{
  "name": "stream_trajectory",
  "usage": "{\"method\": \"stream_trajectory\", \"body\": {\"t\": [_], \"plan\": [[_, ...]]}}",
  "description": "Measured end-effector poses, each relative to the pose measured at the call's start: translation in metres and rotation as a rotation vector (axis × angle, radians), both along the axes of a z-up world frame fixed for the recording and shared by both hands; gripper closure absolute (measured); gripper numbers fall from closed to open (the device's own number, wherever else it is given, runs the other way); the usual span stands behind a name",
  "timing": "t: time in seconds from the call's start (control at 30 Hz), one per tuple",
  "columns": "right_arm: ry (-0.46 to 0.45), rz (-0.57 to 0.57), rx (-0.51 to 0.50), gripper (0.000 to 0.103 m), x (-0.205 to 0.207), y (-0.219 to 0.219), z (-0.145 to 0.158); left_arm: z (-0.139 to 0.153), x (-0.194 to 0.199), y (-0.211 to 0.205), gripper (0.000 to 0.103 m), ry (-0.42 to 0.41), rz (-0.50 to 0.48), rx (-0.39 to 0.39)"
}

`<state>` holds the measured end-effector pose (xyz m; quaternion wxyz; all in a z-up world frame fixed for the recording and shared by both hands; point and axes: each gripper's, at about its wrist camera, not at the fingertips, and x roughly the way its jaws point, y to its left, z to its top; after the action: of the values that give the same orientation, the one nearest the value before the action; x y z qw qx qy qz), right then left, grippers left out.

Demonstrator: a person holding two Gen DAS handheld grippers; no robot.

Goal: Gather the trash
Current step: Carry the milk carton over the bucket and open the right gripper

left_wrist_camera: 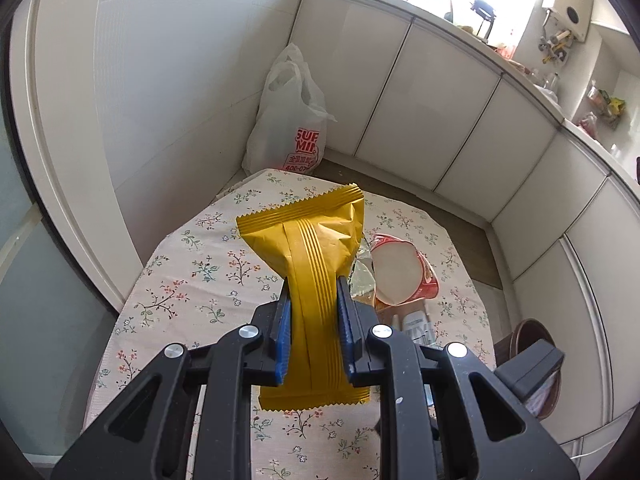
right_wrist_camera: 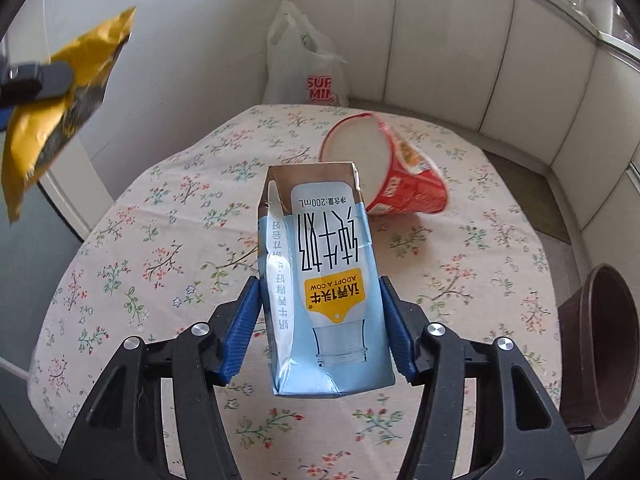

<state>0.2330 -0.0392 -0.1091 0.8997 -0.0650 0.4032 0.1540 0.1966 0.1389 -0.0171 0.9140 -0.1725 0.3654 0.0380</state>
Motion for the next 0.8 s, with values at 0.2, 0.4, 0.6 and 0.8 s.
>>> {"method": "stream_trajectory", "body": {"t": [0.2, 0.4, 0.6, 0.8], "plan": [[-0.109, -0.196, -0.019, 0.047, 0.008, -0.088, 0.032, -0.003, 0.004, -0.019, 0.083, -0.001, -0.037, 0.002], [-0.166, -0.497, -0.045, 0.047, 0.01, -0.198, 0.043, -0.007, 0.01, -0.046, 0.083, 0.0, -0.082, 0.012], [-0.131, -0.777, -0.102, 0.043, 0.006, -0.275, 0.037, -0.014, 0.015, -0.082, 0.083, 0.004, -0.138, 0.035], [-0.238, -0.914, -0.238, 0.009, -0.017, -0.299, 0.05, -0.02, 0.02, -0.12, 0.083, -0.002, -0.216, 0.022]]}}
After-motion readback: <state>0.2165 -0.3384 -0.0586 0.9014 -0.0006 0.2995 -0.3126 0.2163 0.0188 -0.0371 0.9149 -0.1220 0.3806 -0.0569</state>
